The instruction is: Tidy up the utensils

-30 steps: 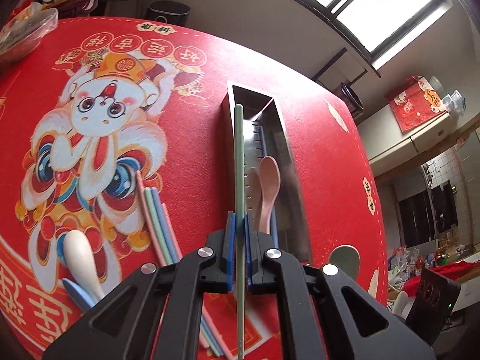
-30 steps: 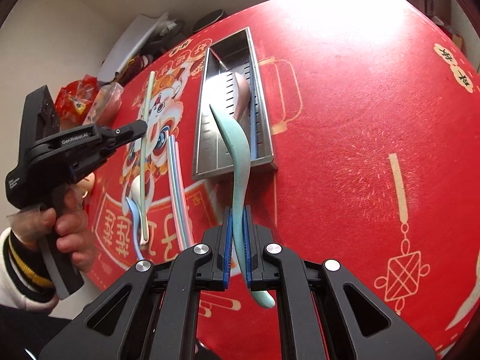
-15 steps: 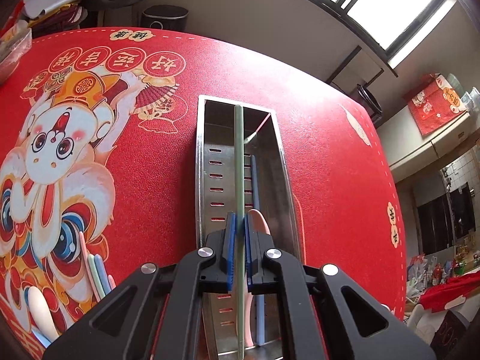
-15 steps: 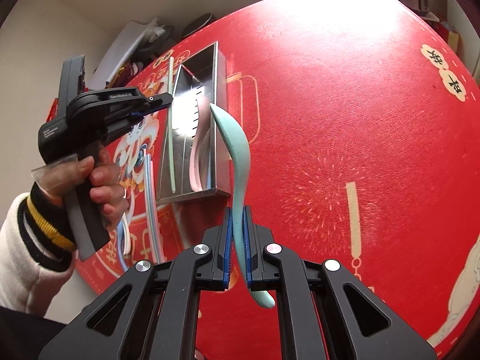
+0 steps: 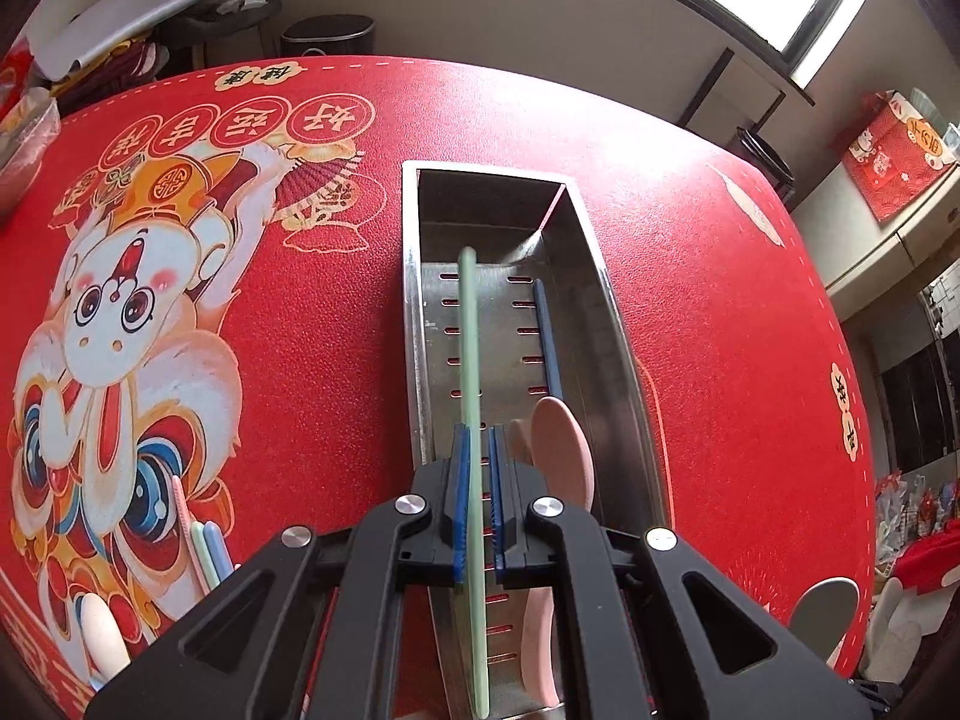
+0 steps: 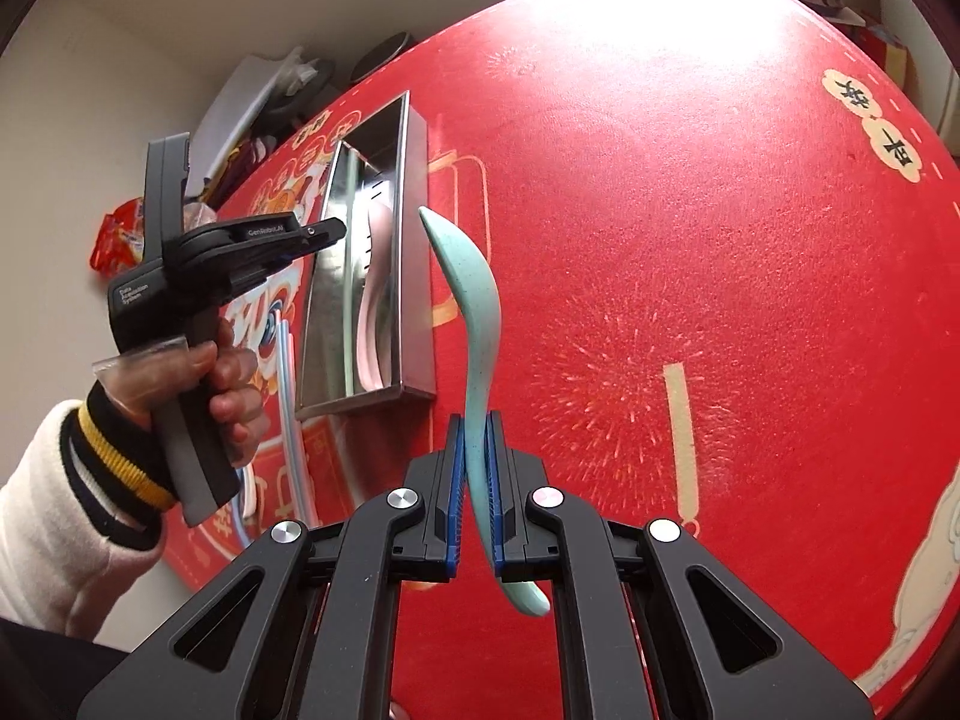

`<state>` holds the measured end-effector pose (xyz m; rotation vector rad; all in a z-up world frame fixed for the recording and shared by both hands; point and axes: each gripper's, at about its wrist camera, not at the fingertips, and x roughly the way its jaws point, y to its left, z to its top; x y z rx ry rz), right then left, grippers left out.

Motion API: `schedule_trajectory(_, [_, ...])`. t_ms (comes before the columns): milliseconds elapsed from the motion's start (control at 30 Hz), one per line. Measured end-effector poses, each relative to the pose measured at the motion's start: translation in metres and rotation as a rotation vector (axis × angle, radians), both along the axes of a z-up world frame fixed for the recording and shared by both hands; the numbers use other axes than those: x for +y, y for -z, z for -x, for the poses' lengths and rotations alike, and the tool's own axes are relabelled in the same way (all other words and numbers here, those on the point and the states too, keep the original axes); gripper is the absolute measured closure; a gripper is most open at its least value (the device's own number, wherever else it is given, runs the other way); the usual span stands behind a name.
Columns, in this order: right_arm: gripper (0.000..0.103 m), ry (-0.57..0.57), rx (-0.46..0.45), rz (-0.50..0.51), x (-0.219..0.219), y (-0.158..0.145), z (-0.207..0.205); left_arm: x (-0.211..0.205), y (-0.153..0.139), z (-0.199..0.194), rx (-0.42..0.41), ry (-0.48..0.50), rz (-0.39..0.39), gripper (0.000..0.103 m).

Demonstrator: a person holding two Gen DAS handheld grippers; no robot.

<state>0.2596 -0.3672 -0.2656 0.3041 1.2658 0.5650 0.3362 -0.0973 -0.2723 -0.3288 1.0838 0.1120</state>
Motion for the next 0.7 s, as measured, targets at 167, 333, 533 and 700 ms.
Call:
schedule_trajectory(167, [0.096,0.019,0.002,-0.004,-0.002,-0.001,0.002,0.001,-0.011,0.009,-0.017,0.025,-0.008,0.093])
schedule_trajectory(333, [0.096,0.05,0.005,-0.02,0.002,-0.003,0.001,0.011,-0.032,0.031,-0.059,0.049,-0.033,0.065])
schedule_trajectory(533, [0.096,0.06,0.001,-0.026,0.022,-0.007,-0.002,0.035,-0.052,0.068,-0.092,0.052,-0.109,0.033])
schedule_trajectory(700, [0.096,0.05,-0.005,-0.017,0.047,-0.011,-0.007,0.061,-0.059,0.099,-0.095,0.032,-0.154,0.013])
